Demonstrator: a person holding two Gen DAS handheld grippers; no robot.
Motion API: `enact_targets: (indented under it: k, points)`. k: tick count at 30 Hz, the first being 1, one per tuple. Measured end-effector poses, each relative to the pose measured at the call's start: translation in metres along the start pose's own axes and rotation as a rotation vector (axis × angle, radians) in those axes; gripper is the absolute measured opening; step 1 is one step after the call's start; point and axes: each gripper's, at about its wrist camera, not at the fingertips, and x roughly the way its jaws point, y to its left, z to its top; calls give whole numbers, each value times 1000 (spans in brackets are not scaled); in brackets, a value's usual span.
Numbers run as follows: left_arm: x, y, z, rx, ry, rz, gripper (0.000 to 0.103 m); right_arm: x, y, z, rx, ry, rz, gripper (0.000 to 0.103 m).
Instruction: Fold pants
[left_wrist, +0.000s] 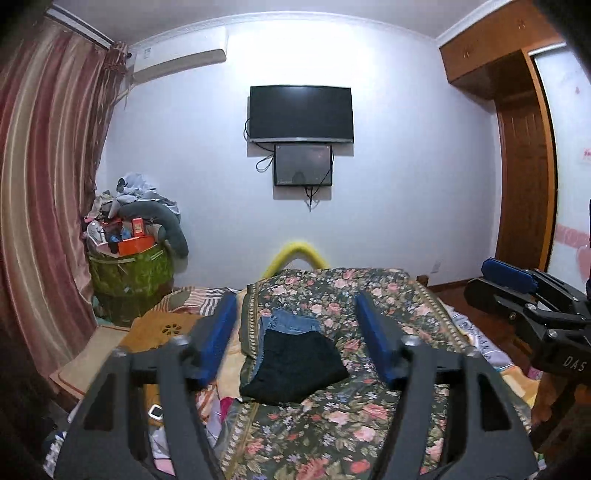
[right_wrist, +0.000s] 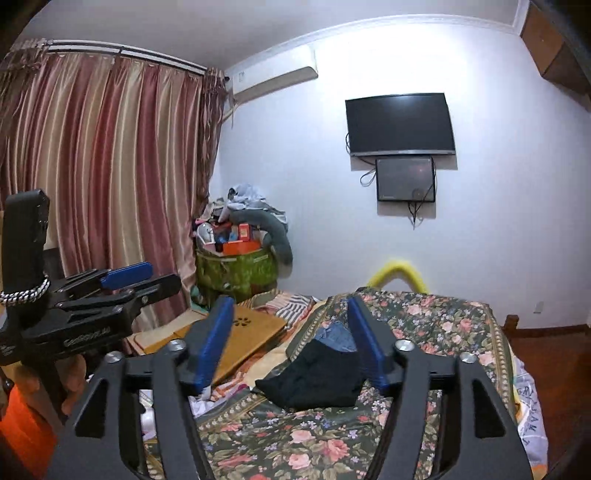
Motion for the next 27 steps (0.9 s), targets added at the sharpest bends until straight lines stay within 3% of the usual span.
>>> enact_targets:
  k: [3,6,8,27]
  points:
    - [-13,-3,-2,2,-15,16,86,-9,-4,0,38,-19,-24,85]
    - [-18,-6,-3,7,-24,27,100,-12,-8,-1,55,-25,-51,96]
    - [-22,-8,-4,10,-27,31,101,-14,-6,-1,46,-30,-79,103]
    - [-21,-13,-13,1,-4,5,103,-22,-3,-10,54,-11,-106,103]
